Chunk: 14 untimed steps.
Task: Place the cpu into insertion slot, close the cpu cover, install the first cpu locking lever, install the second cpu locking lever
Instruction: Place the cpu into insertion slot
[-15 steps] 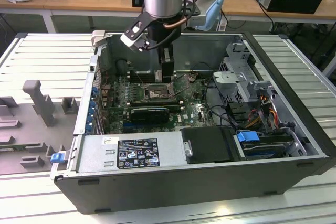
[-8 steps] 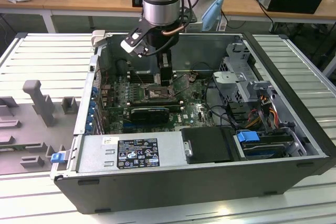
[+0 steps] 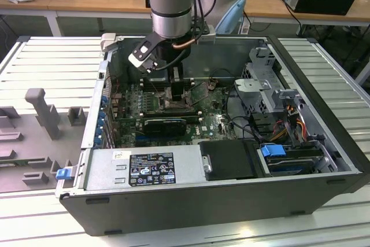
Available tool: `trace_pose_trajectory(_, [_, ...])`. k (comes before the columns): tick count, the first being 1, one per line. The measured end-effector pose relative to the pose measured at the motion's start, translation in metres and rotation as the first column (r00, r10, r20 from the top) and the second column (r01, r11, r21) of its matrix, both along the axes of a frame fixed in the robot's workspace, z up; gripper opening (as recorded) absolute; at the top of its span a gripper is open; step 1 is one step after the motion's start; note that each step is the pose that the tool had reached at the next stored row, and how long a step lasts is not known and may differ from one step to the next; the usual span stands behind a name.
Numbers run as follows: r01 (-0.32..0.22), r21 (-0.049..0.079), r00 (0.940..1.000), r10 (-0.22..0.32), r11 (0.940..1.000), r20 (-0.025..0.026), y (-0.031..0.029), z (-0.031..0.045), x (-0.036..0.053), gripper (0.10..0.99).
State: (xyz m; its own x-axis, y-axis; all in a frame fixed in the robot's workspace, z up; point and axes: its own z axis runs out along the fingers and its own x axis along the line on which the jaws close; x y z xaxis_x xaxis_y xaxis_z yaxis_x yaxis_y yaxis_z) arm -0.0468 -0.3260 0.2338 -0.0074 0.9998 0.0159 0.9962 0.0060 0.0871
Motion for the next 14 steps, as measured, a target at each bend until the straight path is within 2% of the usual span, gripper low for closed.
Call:
trace_pose_trajectory(3, [0.000,0.000,1.0000,0.000,1.0000,0.0000,0.0015,-0.0055,-0.0001,0.529])
trace_pose_trajectory(9, [0.001,0.000,1.0000,-0.001,1.0000,-0.0001,0.0050,-0.0228,-0.0015,0.529])
trace_pose_trajectory(14, [0.008,0.000,1.0000,-0.008,1.0000,-0.0003,0.0089,-0.0293,-0.0014,0.529])
